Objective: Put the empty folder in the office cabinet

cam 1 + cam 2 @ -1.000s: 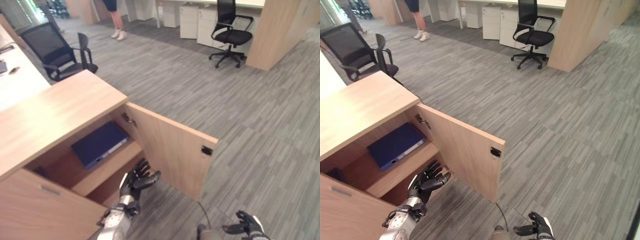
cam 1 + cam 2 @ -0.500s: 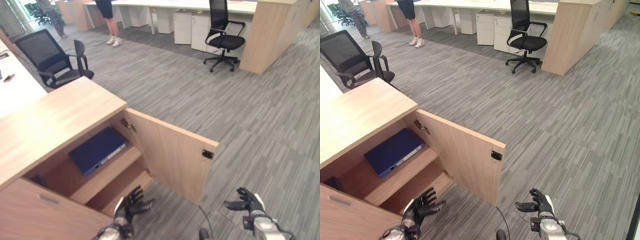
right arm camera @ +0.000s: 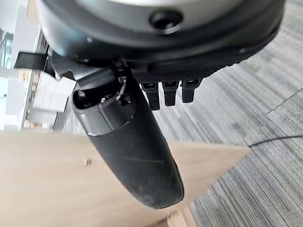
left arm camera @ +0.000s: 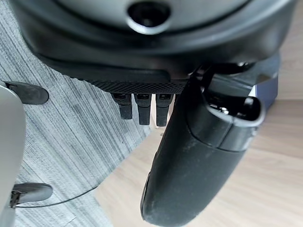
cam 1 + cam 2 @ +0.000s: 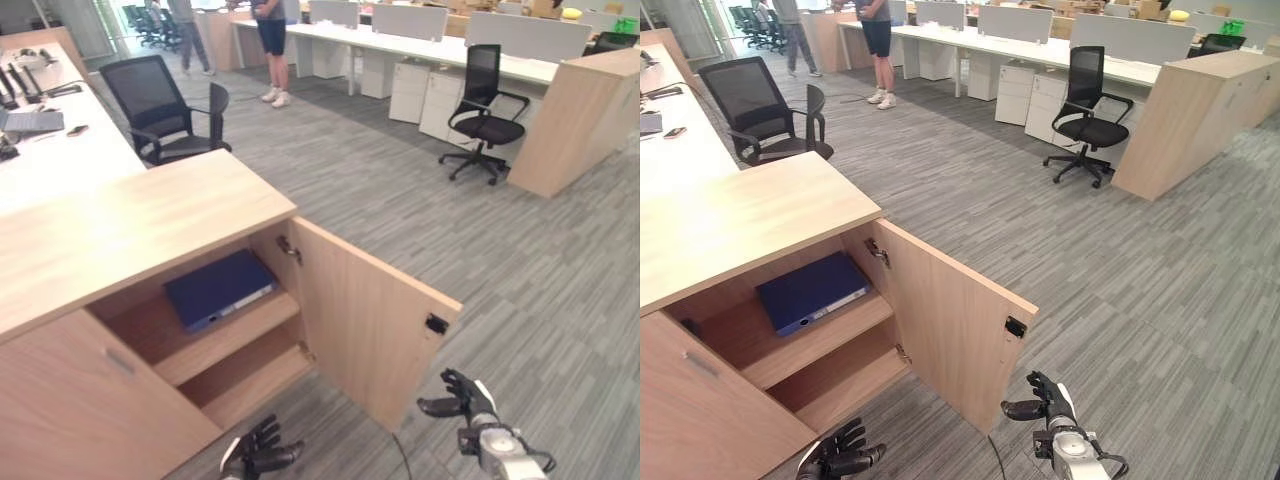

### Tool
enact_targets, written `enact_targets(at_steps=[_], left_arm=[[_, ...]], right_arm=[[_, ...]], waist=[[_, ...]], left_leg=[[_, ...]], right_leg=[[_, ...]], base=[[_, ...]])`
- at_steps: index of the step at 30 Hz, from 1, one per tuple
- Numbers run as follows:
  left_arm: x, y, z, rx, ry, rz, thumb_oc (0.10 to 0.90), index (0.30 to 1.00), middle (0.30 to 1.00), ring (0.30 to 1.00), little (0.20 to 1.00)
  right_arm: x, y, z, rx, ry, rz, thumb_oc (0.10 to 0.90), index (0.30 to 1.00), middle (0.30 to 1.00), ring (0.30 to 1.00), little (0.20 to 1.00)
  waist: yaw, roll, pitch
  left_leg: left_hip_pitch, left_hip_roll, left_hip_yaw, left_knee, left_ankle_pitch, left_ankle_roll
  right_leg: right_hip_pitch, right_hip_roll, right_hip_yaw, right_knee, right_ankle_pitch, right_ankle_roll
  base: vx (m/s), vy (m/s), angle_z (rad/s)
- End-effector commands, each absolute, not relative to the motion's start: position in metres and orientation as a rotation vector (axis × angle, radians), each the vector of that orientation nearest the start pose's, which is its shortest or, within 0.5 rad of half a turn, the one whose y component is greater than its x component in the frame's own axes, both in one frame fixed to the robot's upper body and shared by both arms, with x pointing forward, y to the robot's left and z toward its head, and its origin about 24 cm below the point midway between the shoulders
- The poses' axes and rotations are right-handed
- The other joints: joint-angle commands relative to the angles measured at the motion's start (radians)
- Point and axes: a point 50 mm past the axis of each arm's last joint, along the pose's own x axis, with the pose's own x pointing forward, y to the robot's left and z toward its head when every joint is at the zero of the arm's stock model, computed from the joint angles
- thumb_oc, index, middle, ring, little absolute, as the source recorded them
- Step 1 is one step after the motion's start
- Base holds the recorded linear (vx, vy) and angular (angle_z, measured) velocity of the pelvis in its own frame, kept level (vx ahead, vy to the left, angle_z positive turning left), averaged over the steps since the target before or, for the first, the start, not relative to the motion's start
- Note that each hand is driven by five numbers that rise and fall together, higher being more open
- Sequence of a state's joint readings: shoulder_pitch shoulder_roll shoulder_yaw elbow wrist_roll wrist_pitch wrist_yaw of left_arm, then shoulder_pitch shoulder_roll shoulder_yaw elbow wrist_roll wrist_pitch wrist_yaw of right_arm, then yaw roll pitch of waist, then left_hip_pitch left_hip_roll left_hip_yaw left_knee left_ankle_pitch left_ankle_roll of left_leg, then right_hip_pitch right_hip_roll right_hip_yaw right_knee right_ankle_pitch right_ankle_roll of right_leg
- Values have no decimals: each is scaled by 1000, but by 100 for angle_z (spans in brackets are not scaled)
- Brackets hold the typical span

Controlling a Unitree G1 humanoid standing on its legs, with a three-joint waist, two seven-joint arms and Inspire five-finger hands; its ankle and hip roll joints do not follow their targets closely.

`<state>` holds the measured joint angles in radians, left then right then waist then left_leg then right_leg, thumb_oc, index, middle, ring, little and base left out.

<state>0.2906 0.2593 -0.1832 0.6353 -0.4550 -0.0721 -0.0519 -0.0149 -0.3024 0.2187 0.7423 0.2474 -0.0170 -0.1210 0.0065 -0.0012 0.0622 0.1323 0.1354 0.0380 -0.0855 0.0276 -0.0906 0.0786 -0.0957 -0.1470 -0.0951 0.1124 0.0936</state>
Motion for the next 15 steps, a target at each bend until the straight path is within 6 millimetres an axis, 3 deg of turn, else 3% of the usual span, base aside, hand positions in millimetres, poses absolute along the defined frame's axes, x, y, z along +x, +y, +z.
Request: enact_targets(at_steps=[1, 8, 15], left_arm=[[139, 217, -106, -81, 682, 44, 800, 900, 900, 900, 900], [131, 217, -110, -69, 713, 26, 800, 900, 900, 900, 900], [131, 220, -111, -48, 726, 24, 800, 900, 900, 900, 900]], right_arm=[[249, -209, -54, -184, 443, -68, 800, 900, 900, 900, 900], [273, -199, -34, -181, 352, -53, 800, 900, 900, 900, 900], [284, -194, -22, -171, 302, -36, 800, 900, 900, 900, 900]], waist=[[10, -16, 6], [52, -15, 5], [72, -9, 7]], left_leg=[[6, 3, 10, 1, -28, -15], [-9, 1, -27, -2, -22, -20], [-28, -3, -63, -2, -15, -27]], right_leg=[[40, -71, -41, 8, -98, 96], [51, -76, -73, 8, -105, 95], [55, -77, -89, 8, -114, 94]], base=[[7, 13, 31], [9, 7, 18], [15, -10, 12]])
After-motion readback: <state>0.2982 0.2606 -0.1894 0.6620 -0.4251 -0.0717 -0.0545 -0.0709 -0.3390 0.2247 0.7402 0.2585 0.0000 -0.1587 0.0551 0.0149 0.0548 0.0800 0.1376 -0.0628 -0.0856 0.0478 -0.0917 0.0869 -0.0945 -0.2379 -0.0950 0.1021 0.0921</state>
